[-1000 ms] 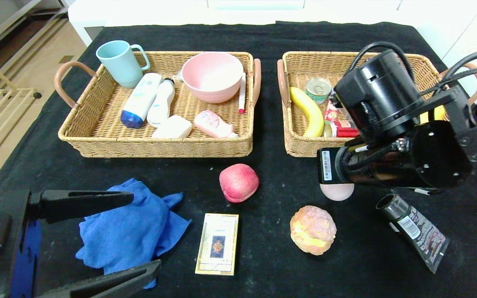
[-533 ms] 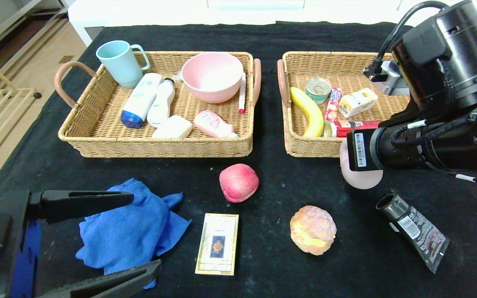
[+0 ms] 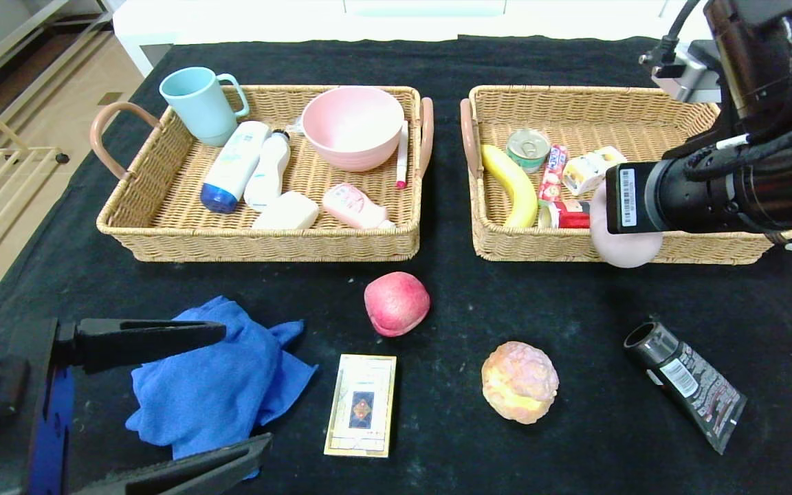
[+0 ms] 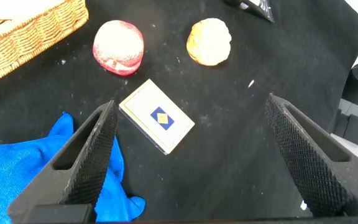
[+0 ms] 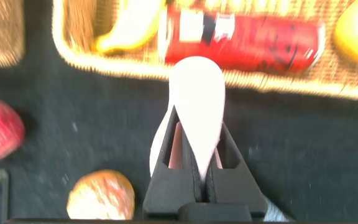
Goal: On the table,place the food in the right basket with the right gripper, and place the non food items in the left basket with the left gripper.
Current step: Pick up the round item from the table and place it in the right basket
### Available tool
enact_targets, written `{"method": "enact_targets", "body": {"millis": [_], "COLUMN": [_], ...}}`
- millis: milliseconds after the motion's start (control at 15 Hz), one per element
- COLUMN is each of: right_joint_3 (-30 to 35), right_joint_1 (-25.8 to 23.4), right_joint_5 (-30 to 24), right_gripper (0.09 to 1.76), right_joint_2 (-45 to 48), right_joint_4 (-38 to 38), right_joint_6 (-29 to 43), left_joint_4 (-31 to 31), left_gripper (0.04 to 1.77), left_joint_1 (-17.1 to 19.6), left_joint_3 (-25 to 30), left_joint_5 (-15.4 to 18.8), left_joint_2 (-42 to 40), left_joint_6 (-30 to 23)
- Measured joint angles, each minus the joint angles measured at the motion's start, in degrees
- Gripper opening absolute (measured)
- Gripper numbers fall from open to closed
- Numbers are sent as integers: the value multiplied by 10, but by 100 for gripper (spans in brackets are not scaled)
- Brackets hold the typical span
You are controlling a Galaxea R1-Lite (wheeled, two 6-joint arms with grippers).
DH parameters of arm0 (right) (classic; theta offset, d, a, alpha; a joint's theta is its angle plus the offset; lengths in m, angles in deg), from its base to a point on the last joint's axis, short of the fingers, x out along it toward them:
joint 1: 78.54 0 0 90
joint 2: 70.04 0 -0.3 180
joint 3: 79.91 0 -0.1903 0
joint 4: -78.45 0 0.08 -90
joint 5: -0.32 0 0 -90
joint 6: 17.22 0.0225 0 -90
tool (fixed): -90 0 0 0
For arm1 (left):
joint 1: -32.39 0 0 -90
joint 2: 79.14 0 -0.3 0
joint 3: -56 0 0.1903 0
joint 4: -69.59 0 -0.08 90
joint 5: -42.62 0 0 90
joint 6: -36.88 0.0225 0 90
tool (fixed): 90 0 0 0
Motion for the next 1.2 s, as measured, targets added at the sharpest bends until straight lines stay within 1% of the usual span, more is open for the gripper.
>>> {"method": "enact_targets", "body": {"millis": [333,533,600,667,800,1067,1200], "right_joint_3": [-64,-126,-142,-152,-158,-160,-160], "right_joint_1": [-2,-6,-9,-14,-20,-29,-33], "right_joint_5": [1,1,0,0,-1,-2,-1], "right_gripper": [16,16,16,16,16,16,16], "right_joint_2": [-30,-65,-79,-92,-114,-143,-152], "right_joint_4": [-2,-5,-14,-42,-82,-137,-148], "right_joint_6": [-19,-36,-49,-61,-70,-73,-73], "left_joint_4": [0,0,0,0,0,0,0], "left_gripper": [172,172,172,172,172,172,172], "left_joint_1": [-1,0,0,0,0,0,0], "left_joint_3": [1,2,2,1,0,-1,-1], "left_joint_5": [0,0,0,0,0,0,0], "left_joint_2": [2,2,1,1,0,-3,-4], "left_joint_6": [0,4,4,5,4,5,6]}}
